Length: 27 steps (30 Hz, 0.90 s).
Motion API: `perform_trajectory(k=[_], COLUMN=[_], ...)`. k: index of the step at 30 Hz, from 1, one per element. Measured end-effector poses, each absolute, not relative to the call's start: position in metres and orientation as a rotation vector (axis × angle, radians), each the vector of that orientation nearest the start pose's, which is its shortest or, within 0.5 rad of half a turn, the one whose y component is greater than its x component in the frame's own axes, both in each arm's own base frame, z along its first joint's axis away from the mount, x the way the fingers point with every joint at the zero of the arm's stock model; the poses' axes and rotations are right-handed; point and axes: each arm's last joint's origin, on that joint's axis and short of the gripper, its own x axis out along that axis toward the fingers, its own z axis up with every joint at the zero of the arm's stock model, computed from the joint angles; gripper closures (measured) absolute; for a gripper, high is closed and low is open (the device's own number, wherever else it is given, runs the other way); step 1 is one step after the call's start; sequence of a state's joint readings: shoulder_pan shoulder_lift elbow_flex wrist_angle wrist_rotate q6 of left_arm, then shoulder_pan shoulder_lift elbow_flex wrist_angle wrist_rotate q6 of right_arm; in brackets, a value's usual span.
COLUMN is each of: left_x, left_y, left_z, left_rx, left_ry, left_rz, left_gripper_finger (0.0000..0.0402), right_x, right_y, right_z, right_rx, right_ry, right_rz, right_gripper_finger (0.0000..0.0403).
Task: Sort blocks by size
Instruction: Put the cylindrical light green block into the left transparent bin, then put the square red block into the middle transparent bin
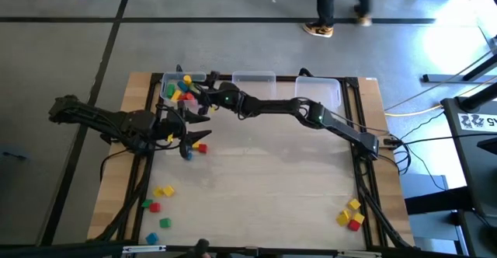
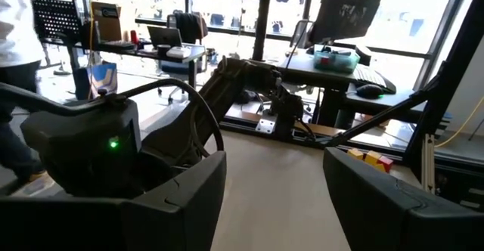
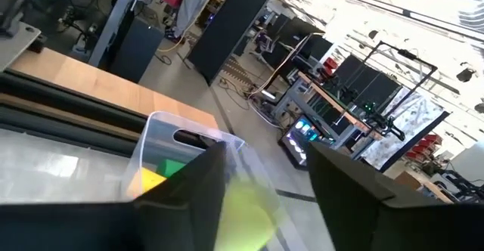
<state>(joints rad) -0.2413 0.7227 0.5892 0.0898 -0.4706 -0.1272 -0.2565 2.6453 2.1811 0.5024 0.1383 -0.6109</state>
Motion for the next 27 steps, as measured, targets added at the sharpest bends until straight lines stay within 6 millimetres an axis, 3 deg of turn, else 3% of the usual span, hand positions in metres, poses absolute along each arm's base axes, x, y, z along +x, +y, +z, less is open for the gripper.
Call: perform_trajectory(k=[8,15,17,22,27], left_x=[0.165,0.165,0.165,0.165,0.165], left_y=[-0.027,-0.027,-0.027,-0.027,-0.027], left_z=[0.301,0.3,0.302,0.303,0.302], left_rx=[-0.112,-0.104,-0.111,-0.112,-0.142], left_ry=[0.029,0.031,0.018,0.007,0.013], left_rz=[0.231,0.231,0.23,0.229,0.228], left_gripper_finger=[0.0183,0.0183,0.0183,0.0183,0.0183], right_x=[0.572,0.55,0.541,0.512,0.48], right_y=[-0.151,-0.138,-0.136,-0.132,-0.113], right_z=[0.184,0.245,0.255,0.285,0.321], right_rx=[-0.609,-0.774,-0.782,-0.81,-0.83], right_ry=[0.176,0.433,0.535,0.716,0.847], right_rz=[-0.43,-0.363,-0.373,-0.317,-0.231], right_gripper_finger=[0.0141,0.0126,0.0126,0.0125,0.0125])
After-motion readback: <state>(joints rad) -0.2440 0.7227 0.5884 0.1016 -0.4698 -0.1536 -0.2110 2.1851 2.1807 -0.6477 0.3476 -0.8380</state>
